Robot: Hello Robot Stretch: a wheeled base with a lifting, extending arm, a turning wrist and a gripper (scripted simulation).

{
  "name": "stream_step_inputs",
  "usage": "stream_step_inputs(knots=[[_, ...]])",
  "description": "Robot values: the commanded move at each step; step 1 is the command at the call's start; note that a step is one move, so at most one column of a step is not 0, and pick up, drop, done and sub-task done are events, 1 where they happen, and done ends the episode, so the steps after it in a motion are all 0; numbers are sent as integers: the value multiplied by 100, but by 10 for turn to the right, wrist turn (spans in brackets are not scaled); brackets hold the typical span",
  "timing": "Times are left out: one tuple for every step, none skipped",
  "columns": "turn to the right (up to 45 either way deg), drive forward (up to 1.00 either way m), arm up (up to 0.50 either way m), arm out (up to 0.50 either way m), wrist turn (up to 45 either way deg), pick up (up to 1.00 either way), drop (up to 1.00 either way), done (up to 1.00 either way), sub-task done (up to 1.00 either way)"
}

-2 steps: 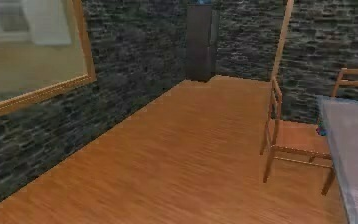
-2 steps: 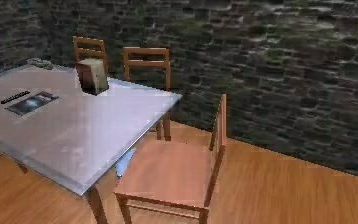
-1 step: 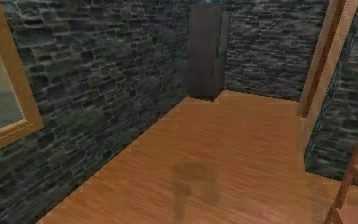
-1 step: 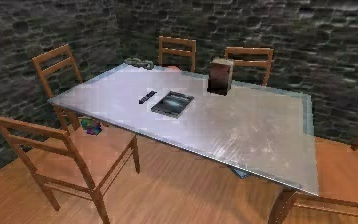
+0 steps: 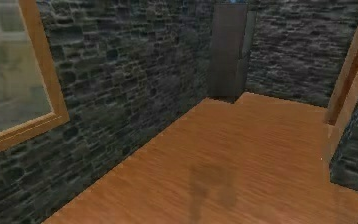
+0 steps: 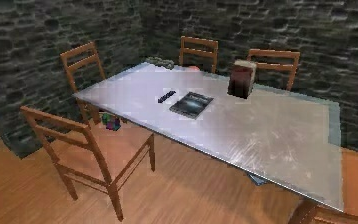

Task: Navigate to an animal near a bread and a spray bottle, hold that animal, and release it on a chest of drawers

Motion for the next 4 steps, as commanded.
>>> stream_step_inputs(knots=[[0,55,0,0,0,0,0,0,0],[390,0,0,0,0,0,0,0,0],[0,100,0,0,0,0,0,0,0],[0,100,0,0,0,0,0,0,0]])
